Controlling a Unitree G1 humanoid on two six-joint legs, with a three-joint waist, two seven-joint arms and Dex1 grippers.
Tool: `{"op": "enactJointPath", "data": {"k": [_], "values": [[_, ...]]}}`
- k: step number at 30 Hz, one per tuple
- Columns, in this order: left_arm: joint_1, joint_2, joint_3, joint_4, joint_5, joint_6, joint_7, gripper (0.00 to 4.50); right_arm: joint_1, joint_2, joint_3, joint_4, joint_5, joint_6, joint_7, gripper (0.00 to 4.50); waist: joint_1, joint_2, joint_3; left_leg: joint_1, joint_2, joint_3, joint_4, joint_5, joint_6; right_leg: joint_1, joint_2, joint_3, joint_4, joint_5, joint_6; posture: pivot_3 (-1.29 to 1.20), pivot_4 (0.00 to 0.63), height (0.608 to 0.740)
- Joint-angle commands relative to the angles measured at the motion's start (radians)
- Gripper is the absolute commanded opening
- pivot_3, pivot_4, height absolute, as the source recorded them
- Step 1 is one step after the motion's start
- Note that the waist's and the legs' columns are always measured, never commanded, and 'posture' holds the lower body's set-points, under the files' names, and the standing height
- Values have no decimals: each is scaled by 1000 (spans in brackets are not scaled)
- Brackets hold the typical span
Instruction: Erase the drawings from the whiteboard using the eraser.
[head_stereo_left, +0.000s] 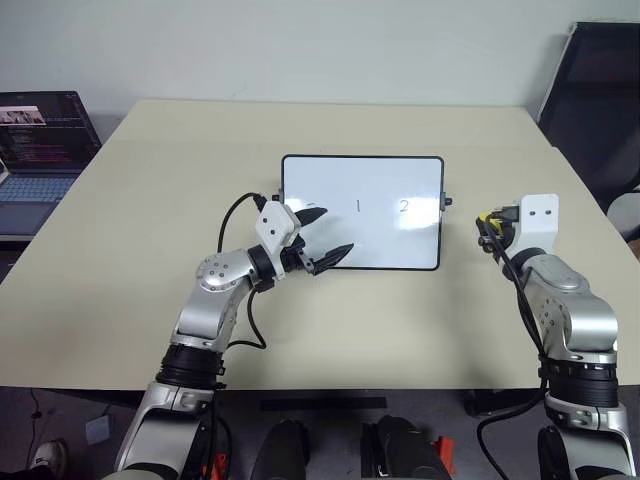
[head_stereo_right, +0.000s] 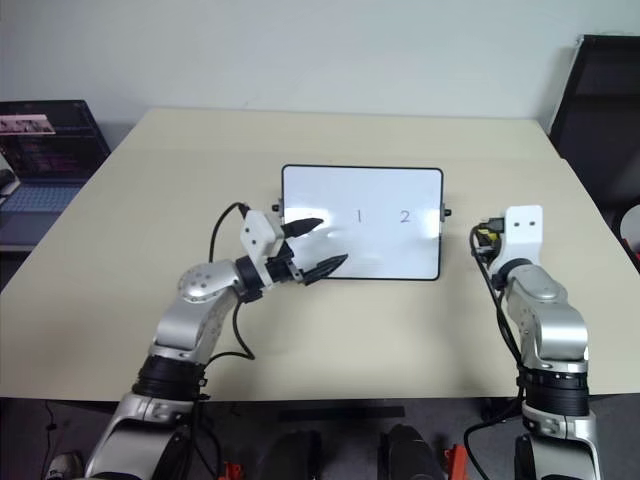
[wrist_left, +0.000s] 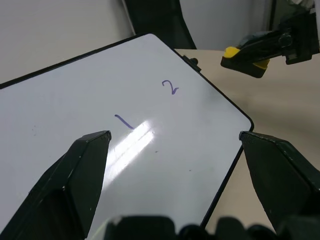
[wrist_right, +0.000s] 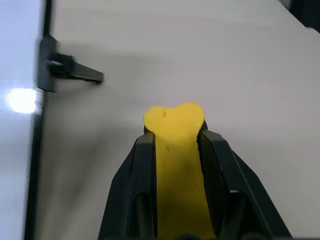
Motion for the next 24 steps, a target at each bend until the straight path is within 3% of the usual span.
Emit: {"op": "enactJointPath", "data": {"k": [1, 7, 24], "values": [[17, -10, 5, -61, 15, -6, 38, 4500, -39, -23, 17, -44, -23, -80, 28, 872, 1, 0, 0, 0, 0, 0, 0, 0, 0, 0, 0, 0, 0, 0, 0, 0, 150, 740], [59, -62, -19, -123, 37, 21, 115, 4500, -90, -24, 109, -1, -60, -200, 107, 872, 1, 0, 0, 0, 0, -2, 0, 0, 0, 0, 0, 0, 0, 0, 0, 0, 150, 740], [28, -58, -17, -93, 76, 1, 146, 4500, -247, 63, 215, 263, -121, -332, 164, 872, 3, 0, 0, 0, 0, -2, 0, 0, 0, 0, 0, 0, 0, 0, 0, 0, 150, 740]]}}
